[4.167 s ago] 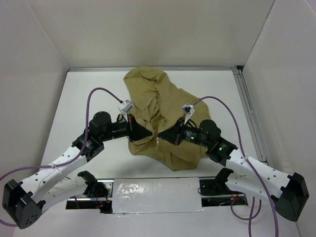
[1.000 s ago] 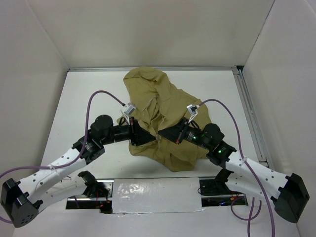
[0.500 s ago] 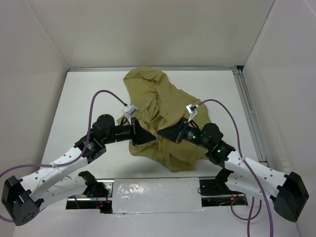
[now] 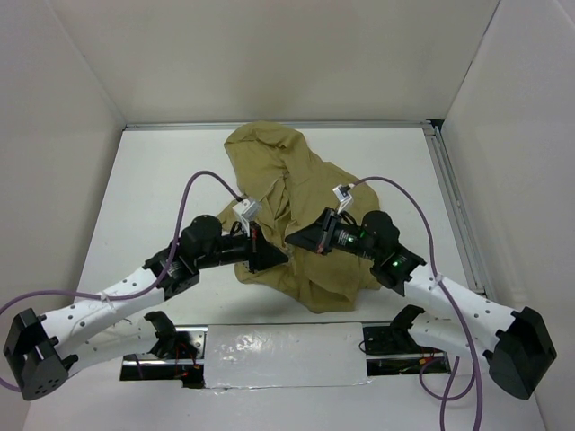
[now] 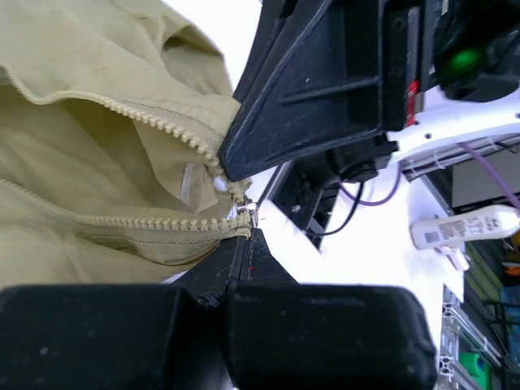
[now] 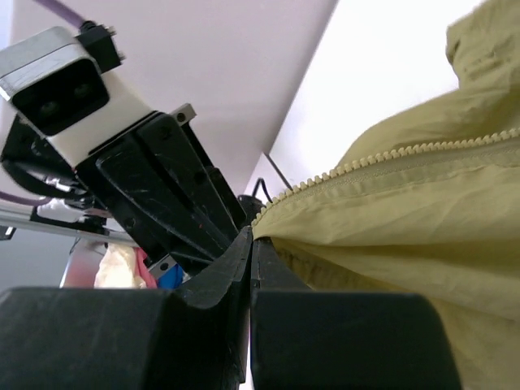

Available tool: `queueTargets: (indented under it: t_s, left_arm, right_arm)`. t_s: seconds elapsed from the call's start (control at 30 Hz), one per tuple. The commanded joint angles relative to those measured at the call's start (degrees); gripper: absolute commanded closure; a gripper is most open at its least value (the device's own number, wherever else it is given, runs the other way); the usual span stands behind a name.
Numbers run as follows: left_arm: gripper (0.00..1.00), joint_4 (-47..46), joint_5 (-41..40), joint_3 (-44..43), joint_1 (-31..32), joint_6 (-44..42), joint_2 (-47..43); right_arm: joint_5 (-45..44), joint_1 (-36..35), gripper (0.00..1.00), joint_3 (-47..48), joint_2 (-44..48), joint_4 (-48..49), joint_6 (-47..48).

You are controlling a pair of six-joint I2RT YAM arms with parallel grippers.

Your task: Zip up the jacket

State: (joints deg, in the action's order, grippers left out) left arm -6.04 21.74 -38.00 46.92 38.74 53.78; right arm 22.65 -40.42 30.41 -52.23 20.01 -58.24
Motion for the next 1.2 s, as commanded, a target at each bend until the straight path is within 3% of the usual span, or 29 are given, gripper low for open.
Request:
queueTargets:
  t_s: [0.0,0.1,0.2,0.37,0.43,0.5,0.63,0.9,1.17]
  left_arm:
    - [1.0,9.12,2.08,2.93,3.0,-1.21,-1.12]
    - [1.0,10.52,0.33,2.41,3.18,-1.73,-3.67]
    - [1.0,10.0,-2.66,1.53,3.18,-2.0,-4.21]
    - [1.0,12.63,-8.63,-3.12,2.83,1.51,-1.31]
    - [1.0,13.86,-9.34,-4.36,2.31,3.52,0.35]
    - [1.0,15.35,-9.17,-6.29,1.78,4.84,1.59]
    - [1.0,17.03,-10.05,-8.41,1.16,9.24,3.79]
    - [1.0,19.05,-9.88,-10.43,1.07,12.58,4.32]
    - [1.0,17.56,-7.32,-9.11,1.16,12.67,2.56]
  right_arm:
    - [-2.44,2.63,1.0,6.59,-0.24,4.69,-1.44]
    - [-0.52,3.6,1.0,9.03,-0.68,0.84,1.19]
    - [-1.29,2.81,1.0,12.12,-1.47,-11.72,7.76]
    - [-6.65,-1.31,0.49,14.58,-1.47,-28.05,15.77]
    - [-10.59,-2.64,0.38,15.37,-1.47,-32.12,17.88]
    - [-13.5,-4.92,0.37,15.38,-0.6,-35.82,18.42]
    - [-29.2,-11.5,0.35,15.91,1.77,-45.29,19.3]
    - [-38.82,-29.17,0.38,12.92,0.99,-43.67,20.53]
    - [-46.47,-29.45,0.4,10.98,-1.21,-37.86,20.52]
